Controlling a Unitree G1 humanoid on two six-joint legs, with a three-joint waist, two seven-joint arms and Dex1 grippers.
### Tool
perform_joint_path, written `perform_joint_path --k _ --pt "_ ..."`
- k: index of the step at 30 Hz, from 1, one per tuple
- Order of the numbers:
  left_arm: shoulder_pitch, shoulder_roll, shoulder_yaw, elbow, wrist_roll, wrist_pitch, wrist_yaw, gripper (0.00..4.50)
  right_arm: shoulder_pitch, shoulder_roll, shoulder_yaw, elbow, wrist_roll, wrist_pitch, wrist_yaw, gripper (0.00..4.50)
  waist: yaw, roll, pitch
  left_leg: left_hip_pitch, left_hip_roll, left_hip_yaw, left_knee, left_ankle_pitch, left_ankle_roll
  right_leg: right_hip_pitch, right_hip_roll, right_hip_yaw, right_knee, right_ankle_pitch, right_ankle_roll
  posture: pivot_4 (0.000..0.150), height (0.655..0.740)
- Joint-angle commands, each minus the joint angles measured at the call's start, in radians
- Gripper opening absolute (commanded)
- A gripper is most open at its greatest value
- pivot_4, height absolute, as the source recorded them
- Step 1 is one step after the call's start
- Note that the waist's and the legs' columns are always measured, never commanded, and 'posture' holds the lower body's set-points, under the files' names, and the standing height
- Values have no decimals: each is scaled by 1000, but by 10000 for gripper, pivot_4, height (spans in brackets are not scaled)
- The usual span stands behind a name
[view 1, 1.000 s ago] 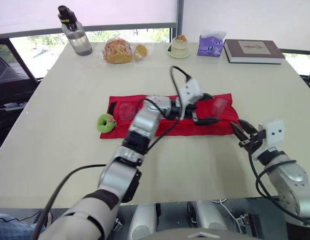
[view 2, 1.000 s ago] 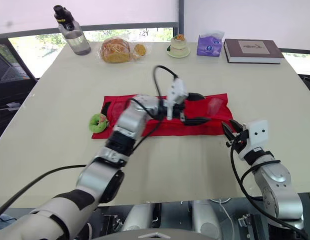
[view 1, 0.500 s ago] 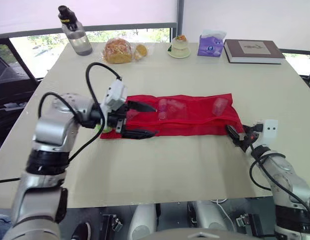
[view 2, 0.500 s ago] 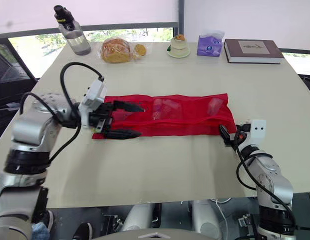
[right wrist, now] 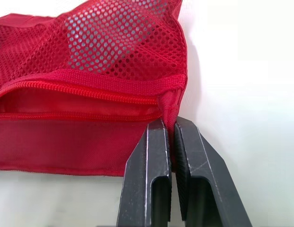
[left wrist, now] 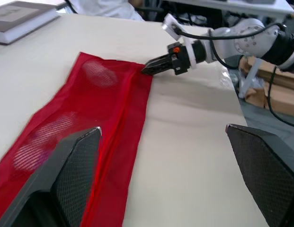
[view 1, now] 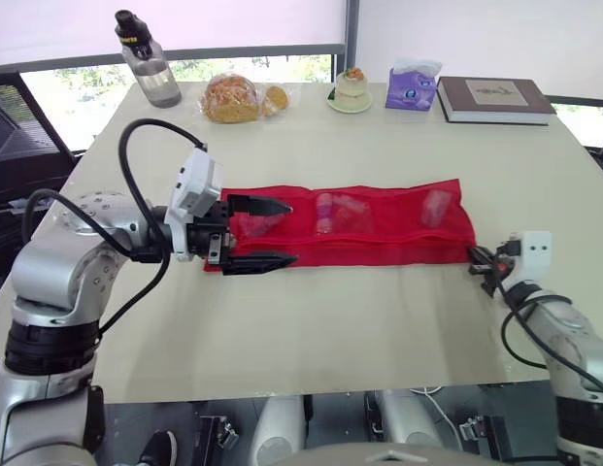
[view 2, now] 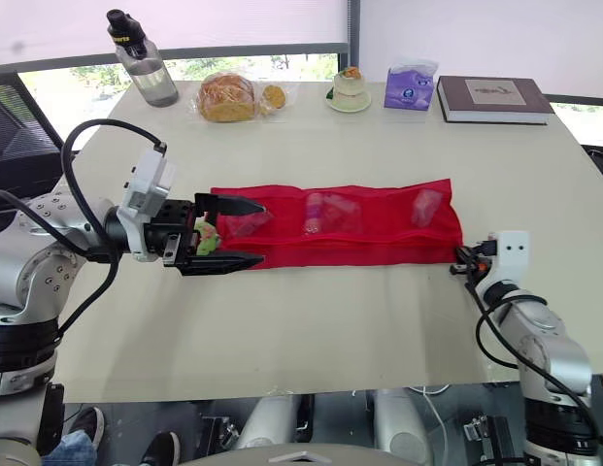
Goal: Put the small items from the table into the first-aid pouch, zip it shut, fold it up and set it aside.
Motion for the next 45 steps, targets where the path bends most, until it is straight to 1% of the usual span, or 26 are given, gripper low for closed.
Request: perform_joint_path --k 1,5,8,12,15,16,17,18,19,20,21,25,26,28,33,35,37,38,39,42,45 --pt "0 20 23 -41 -24 -6 20 45000 27 -73 -78 -16 -69 -22 -34 423 6 0 0 0 0 1 0 0 0 0 0 0 0 0 0 1500 7400" --pt "-17 23 7 -51 -49 10 32 45000 27 -118 -168 48 -148 -1 -144 423 13 0 0 0 0 1 0 0 0 0 0 0 0 0 -1 1500 7400" --pt "-31 22 -5 -50 -52 10 41 45000 25 -131 -194 76 -188 -18 -180 423 12 0 0 0 0 1 0 0 0 0 0 0 0 -2 -3 1500 7400" --pt "-37 21 -17 -40 -51 6 54 45000 29 -143 -178 97 -237 -81 -175 423 8 0 0 1 0 2 0 0 0 0 1 1 0 -2 -3 1500 7400" --pt "-29 23 -23 -31 -45 4 58 45000 40 -138 -178 89 -236 -105 -146 423 7 0 0 1 0 2 0 0 0 0 2 1 0 -2 -2 1500 7400" --pt "-25 23 -24 -25 -42 6 64 45000 51 -136 -186 69 -217 -105 -121 5373 7 0 0 1 0 2 0 0 0 0 2 1 0 -2 -2 1500 7400" --pt "-21 23 -24 -18 -36 4 72 45000 63 -134 -198 48 -189 -99 -90 6875 8 0 0 1 0 2 0 0 0 0 2 1 0 -2 -2 1500 7400" --pt "-18 25 -26 -9 -25 2 83 45000 73 -129 -216 26 -153 -84 -64 9807 8 1 0 1 0 2 0 0 0 0 2 2 0 -2 -2 1500 7400" --pt "-13 26 -28 0 -10 -6 92 45000 84 -124 -239 2 -117 -65 -42 15977 8 1 0 1 0 2 0 0 0 0 2 1 0 -2 -2 1500 7400" --pt "-9 25 -27 9 -4 -8 104 45000 101 -128 -257 -21 -91 -51 -21 20000 8 1 0 1 0 2 0 0 0 0 2 1 0 -2 -2 1500 7400" --pt "-6 19 -23 23 0 -6 120 45000 128 -142 -272 -48 -75 -51 12 21447 8 1 0 1 0 2 0 0 0 0 2 2 0 -2 -2 1500 7400" --pt "10 1 -21 77 18 -9 157 45000 261 -211 -331 -161 -7 -69 180 38623 12 2 1 1 0 1 -1 0 0 0 1 1 0 -2 -1 1500 7400" --pt "9 -9 -26 98 30 -17 173 45000 291 -212 -352 -196 33 -87 233 44301 12 2 0 1 0 1 0 0 0 0 1 1 0 -2 -1 1500 7400" --pt "-2 -40 -42 152 64 -34 215 45000 349 -207 -387 -269 117 -107 328 44301 13 2 0 1 0 1 0 0 0 1 1 1 0 -3 -1 1500 7400" --pt "-51 -116 -47 286 77 -3 274 45000 402 -214 -397 -398 282 -72 411 44301 10 1 0 2 1 1 0 0 0 1 2 1 0 -3 -1 1500 7400" --pt "-77 -145 -54 349 93 9 303 45000 388 -216 -380 -445 351 -50 404 44301 11 1 0 2 1 1 0 0 0 1 2 1 0 -3 -1 1500 7400" --pt "-118 -176 -58 431 104 75 363 45000 368 -217 -357 -488 405 -31 383 44301 12 1 0 2 1 1 0 0 0 1 2 0 0 -1 2 1500 7400" --pt "-144 -189 -53 473 93 138 389 45000 359 -220 -344 -506 424 -24 373 44301 12 1 0 2 1 1 0 0 0 1 2 0 0 -1 2 1500 7400" --pt "-164 -194 -57 502 70 195 372 45000 351 -225 -330 -524 444 -14 363 44301 12 1 0 1 1 1 0 0 0 1 2 0 0 -1 2 1500 7400" --pt "-207 -231 -71 554 56 256 353 45000 324 -242 -280 -569 495 6 336 44301 12 1 0 1 0 0 1 0 0 1 2 -1 0 -1 2 1500 7400" --pt "-247 -271 -117 636 122 253 399 45000 284 -257 -236 -588 525 8 316 44301 14 0 1 0 0 -1 1 0 0 1 1 -1 0 0 1 1500 7400"
